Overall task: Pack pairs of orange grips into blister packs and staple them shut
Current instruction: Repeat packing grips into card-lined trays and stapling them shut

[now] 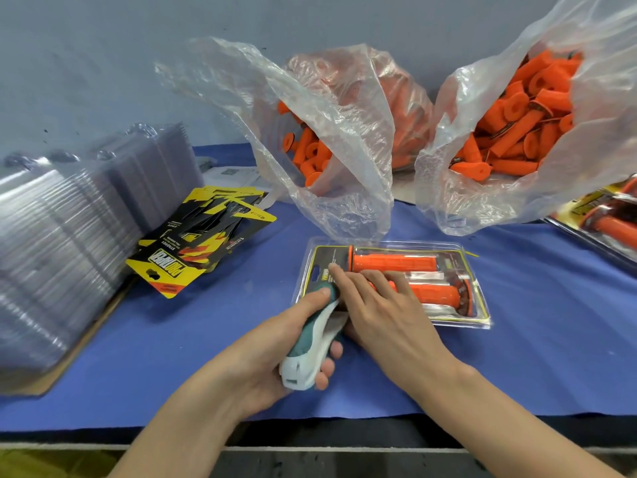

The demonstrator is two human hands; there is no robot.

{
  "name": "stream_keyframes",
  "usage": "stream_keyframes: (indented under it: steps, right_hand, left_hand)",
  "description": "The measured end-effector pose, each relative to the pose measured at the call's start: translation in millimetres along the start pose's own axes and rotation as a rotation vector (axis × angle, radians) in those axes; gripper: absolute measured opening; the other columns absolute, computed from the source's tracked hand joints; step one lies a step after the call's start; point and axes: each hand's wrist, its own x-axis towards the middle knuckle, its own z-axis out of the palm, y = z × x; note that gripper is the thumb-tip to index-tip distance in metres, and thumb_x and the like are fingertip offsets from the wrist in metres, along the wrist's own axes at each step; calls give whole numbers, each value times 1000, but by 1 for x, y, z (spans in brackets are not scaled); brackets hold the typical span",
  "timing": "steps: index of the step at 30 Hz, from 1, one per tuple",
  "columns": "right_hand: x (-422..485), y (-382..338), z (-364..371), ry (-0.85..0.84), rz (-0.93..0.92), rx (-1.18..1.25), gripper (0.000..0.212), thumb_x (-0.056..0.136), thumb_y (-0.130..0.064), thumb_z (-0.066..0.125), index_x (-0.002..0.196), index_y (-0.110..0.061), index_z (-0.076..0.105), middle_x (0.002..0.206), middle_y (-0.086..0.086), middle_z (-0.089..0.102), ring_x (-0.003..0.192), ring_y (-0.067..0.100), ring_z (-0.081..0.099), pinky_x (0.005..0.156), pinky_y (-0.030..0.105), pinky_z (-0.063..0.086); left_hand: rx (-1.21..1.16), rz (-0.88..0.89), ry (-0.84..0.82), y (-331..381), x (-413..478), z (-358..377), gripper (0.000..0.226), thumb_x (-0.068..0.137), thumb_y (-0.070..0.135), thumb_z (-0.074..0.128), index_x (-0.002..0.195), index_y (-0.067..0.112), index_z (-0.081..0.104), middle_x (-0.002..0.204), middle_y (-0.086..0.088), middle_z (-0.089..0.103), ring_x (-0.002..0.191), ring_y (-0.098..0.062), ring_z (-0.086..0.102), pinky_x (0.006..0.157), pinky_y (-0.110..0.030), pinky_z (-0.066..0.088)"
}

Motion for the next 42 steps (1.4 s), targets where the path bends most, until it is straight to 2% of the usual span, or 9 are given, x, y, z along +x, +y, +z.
stream_keyframes:
  steps: [7, 12, 18, 22, 26, 32, 36, 39, 42]
  right_hand:
    - [-6, 4, -1, 2, -13, 67, 17, 86, -12, 68, 99, -22, 65, 103, -3, 66, 108, 25, 61, 92, 38, 46]
    - [-9, 5, -5, 38, -38, 98, 11, 87, -13, 70, 93, -22, 66, 104, -4, 67, 109, 25, 63, 91, 39, 48]
    - [-15, 6, -13, 72, -231, 390, 9, 99, -22, 61, 95, -20, 69, 107, -4, 65, 108, 19, 60, 92, 34, 47]
    - [-28, 10, -25, 77, -311, 435, 7, 99, -22, 61, 96, -22, 68, 112, -2, 64, 108, 21, 58, 95, 32, 45]
    - [-46, 27, -37, 48, -319, 351, 16, 94, -12, 64, 101, -26, 68, 105, -5, 62, 99, 18, 57, 95, 30, 41]
    - [-69, 78, -48, -42, -203, 251, 45, 76, 0, 74, 103, -33, 64, 113, -17, 61, 113, 15, 55, 101, 28, 37]
    - [-68, 103, -54, -201, -83, 219, 78, 45, 18, 78, 103, -34, 71, 117, -23, 65, 116, 16, 60, 96, 29, 43]
    - [-61, 108, -65, -240, -15, 227, 87, 35, 23, 72, 101, -34, 74, 114, -21, 69, 109, 20, 67, 89, 31, 53]
    - [-62, 94, -76, -135, 53, 326, 51, 68, 3, 78, 104, -33, 73, 110, -18, 69, 103, 17, 67, 90, 29, 42]
  left_hand:
    - [557, 10, 368, 15, -36, -75, 63, 70, 72, 64, 85, 11, 66, 64, -8, 69, 45, -24, 60, 42, -27, 49]
    - [1233, 115, 1053, 3, -10, -107, 61, 82, 69, 53, 115, 19, 42, 91, -5, 55, 92, -34, 60, 69, -38, 47]
    - [1488, 366, 1201, 6, 7, -95, 58, 87, 45, 66, 132, 13, 48, 121, -15, 55, 114, -38, 49, 89, -49, 42]
    - [823, 707, 853, 14, 17, -68, 32, 96, 38, 55, 124, 22, 57, 117, 0, 61, 109, -19, 57, 97, -40, 45]
    - [899, 582, 652, 14, 30, -51, 35, 96, 34, 57, 127, 18, 60, 117, 5, 65, 111, -11, 59, 101, -32, 45]
    - [712, 397, 290, 4, 35, -28, 29, 99, 20, 55, 128, 14, 57, 75, 0, 66, 59, -8, 59, 54, -23, 48]
    - [572, 207, -13, -4, 26, -7, 18, 95, 21, 61, 109, 13, 68, 76, 0, 68, 63, -11, 61, 53, -25, 52]
    - [393, 135, 41, -11, 27, 15, 14, 90, 11, 61, 101, 2, 62, 65, -5, 63, 56, -16, 58, 55, -27, 52]
    - [243, 118, 122, -18, 29, 32, 5, 89, 5, 59, 90, 1, 57, 56, -3, 56, 47, -16, 53, 51, -26, 51]
